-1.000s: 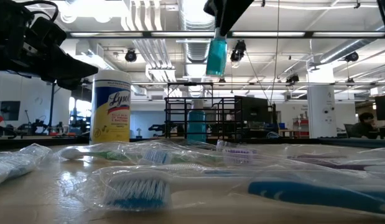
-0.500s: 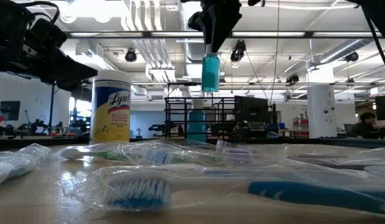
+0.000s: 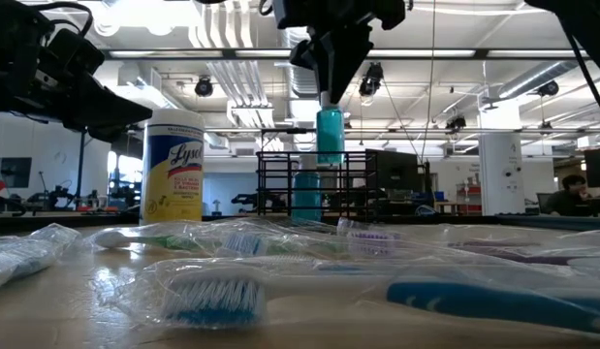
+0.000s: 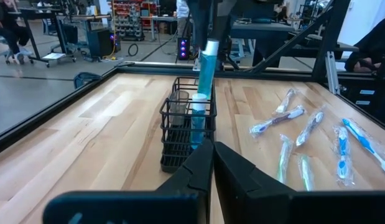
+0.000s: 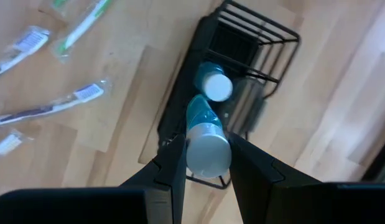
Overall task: Pick & Place toothbrushing station
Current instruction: Put the blue mouthwash into the wire organizer
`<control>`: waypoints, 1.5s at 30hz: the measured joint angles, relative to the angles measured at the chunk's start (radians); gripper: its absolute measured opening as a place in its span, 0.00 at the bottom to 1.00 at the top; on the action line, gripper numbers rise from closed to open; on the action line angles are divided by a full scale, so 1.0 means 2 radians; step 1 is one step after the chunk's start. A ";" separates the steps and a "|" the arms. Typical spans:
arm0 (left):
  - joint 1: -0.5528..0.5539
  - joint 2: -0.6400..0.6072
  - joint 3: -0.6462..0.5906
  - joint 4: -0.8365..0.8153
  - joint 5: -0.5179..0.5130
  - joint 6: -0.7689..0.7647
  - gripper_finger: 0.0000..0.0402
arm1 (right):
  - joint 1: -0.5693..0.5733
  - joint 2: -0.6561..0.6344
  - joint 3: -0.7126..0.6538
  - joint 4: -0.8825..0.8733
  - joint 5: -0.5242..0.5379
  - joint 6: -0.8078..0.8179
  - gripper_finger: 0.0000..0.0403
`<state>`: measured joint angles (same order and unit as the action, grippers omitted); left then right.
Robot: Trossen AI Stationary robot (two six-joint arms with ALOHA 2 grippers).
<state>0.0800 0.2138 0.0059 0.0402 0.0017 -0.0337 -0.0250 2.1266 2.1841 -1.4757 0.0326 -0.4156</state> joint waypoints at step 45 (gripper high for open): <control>0.000 0.000 0.000 -0.009 -0.001 0.002 0.05 | -0.024 0.015 -0.128 0.107 -0.023 -0.009 0.26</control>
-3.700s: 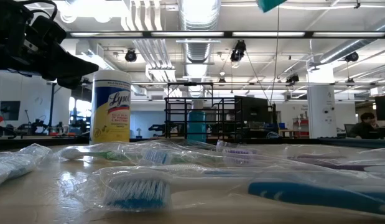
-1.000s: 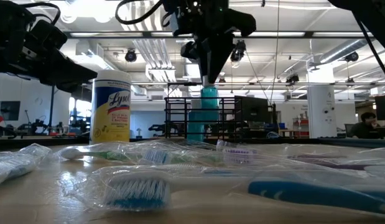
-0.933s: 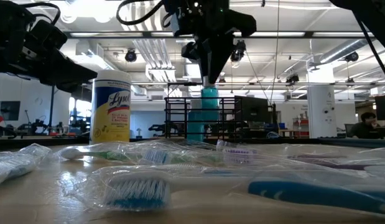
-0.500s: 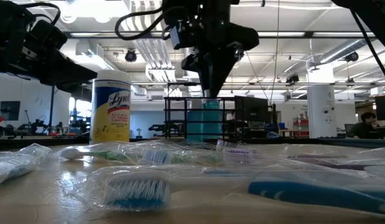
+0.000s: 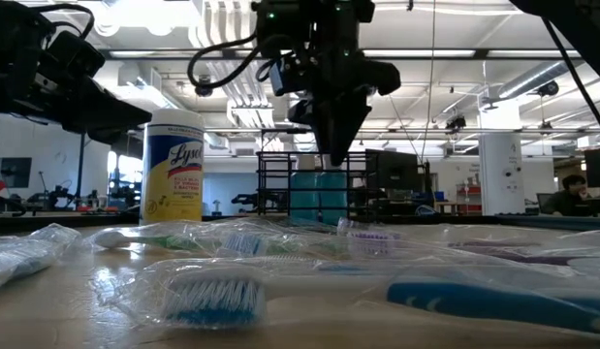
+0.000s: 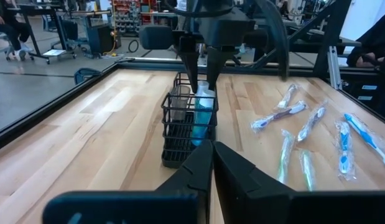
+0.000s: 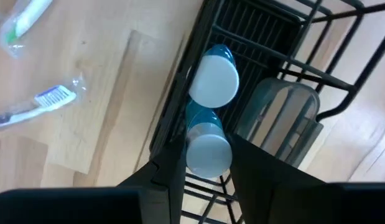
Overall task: Pick & Place toothbrushing station
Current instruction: Put the blue mouthwash into the wire organizer, then put the orange toothbrush into the wire organizer
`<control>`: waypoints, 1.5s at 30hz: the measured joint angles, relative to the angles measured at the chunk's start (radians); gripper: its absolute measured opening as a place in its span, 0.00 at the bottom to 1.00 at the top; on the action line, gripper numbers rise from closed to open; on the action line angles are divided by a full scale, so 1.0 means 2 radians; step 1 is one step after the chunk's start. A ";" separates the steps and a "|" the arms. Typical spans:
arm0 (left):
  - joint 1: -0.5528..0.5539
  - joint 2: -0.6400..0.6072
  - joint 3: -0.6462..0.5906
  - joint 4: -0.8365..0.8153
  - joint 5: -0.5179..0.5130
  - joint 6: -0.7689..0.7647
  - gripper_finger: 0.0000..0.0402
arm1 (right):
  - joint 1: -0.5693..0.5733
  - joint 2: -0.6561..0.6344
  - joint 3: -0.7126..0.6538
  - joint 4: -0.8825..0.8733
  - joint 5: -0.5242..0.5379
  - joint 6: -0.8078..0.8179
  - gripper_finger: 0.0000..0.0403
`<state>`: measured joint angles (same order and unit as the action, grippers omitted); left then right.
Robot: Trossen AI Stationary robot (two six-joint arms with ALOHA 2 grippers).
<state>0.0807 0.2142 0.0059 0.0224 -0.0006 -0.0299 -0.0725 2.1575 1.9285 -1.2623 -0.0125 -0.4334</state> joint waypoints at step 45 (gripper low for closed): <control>0.000 0.002 0.000 0.000 0.000 -0.052 0.06 | 0.089 -0.608 -0.489 0.457 0.058 0.204 0.30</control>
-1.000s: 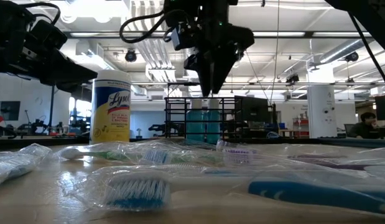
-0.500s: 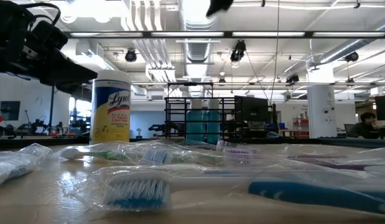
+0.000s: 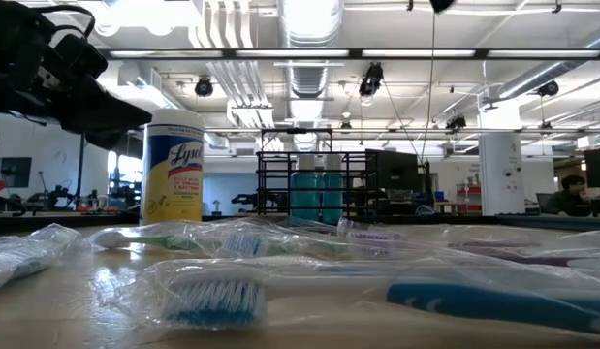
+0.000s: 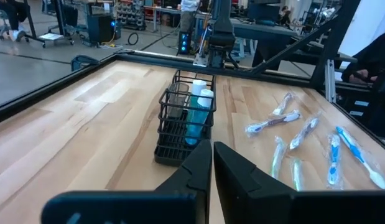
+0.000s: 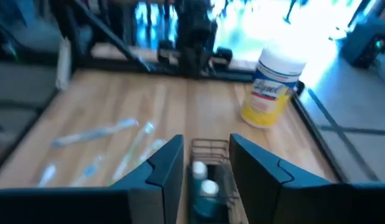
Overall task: Pick & Place toothbrushing station
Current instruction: Put the orange toothbrush into the wire organizer
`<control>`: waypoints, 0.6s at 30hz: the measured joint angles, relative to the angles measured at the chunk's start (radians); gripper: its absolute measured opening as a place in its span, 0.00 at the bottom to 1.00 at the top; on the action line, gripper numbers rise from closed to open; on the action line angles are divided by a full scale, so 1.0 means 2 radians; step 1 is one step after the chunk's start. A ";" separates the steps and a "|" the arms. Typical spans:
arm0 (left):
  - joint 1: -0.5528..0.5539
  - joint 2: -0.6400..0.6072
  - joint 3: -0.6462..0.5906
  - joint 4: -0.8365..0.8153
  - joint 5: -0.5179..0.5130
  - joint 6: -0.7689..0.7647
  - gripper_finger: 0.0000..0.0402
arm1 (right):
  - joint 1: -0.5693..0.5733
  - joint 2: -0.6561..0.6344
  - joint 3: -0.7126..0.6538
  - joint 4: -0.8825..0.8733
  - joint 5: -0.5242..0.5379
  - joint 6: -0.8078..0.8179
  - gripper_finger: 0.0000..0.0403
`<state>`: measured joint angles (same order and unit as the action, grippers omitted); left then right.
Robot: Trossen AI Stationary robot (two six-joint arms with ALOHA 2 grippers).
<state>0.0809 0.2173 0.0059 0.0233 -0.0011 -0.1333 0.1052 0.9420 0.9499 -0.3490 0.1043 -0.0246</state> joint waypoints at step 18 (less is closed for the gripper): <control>0.000 0.000 0.002 0.019 -0.024 -0.003 0.06 | 0.042 -0.091 -0.337 0.359 -0.002 0.040 0.15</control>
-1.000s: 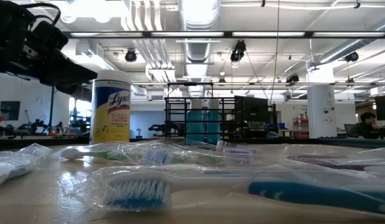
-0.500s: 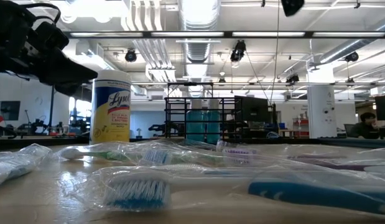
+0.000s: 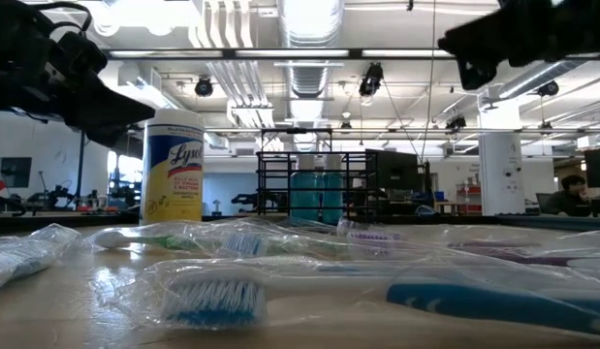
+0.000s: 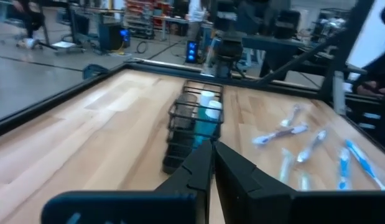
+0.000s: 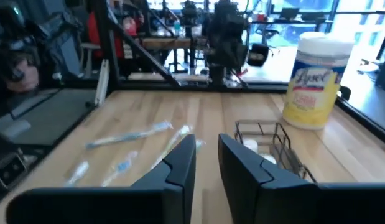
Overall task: Pick & Place toothbrushing station
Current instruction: Put the orange toothbrush into the wire organizer
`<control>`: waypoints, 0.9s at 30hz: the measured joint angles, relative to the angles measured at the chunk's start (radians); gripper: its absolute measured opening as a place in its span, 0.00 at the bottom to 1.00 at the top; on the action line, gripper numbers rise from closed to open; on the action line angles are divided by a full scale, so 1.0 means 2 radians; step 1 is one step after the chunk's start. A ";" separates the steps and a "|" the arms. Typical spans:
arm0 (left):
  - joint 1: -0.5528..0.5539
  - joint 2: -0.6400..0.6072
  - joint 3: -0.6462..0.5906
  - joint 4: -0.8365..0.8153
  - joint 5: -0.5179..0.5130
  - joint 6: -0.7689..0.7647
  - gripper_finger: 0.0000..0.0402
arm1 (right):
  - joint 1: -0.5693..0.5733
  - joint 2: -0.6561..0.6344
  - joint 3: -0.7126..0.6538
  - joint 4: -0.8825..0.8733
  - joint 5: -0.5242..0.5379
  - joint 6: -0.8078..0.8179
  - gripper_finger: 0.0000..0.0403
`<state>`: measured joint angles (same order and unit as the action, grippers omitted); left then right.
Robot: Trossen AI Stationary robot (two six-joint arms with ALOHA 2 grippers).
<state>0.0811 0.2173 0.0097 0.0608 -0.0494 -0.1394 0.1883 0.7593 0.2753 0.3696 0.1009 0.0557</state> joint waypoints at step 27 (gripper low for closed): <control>-0.001 -0.001 0.000 0.005 -0.020 0.000 0.06 | 0.024 -0.003 -0.047 0.150 -0.011 -0.033 0.12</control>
<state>0.0799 0.2153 0.0105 0.0716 -0.0898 -0.1394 0.2356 0.7540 0.1809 0.6704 0.0794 -0.0113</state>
